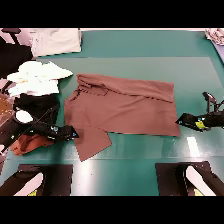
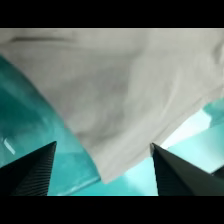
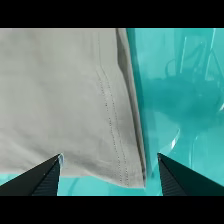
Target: Fold the shirts.
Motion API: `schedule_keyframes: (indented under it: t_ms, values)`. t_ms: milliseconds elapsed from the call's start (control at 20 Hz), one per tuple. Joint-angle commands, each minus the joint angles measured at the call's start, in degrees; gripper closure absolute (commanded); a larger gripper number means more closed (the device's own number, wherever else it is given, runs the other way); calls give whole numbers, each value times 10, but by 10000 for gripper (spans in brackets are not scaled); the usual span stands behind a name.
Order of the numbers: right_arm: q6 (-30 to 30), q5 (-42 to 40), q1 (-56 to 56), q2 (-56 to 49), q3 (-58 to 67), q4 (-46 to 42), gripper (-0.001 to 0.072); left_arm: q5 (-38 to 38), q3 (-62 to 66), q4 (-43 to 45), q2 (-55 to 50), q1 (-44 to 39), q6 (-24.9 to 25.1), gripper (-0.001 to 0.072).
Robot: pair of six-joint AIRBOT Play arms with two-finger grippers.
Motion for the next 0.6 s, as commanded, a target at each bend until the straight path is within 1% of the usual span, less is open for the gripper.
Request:
schedule_keyframes:
  t_ms: [0,250,350,450,500,550]
  values:
    - [4,7,0,0,26,0,43,29,-23,-10,2,0,-8,26]
    - [14,9,0,-1,48,-1,43,55,-54,-19,2,0,-11,26]
    - [14,6,0,-1,42,-2,44,75,-54,-70,2,-1,-8,33]
    - [14,0,0,-1,24,-2,44,97,-54,-112,2,-21,3,223]
    - [14,-10,0,-1,13,-2,43,109,-54,-129,2,-35,7,329]
    - [14,-19,0,-1,2,-2,43,123,-53,-148,2,-47,8,477]
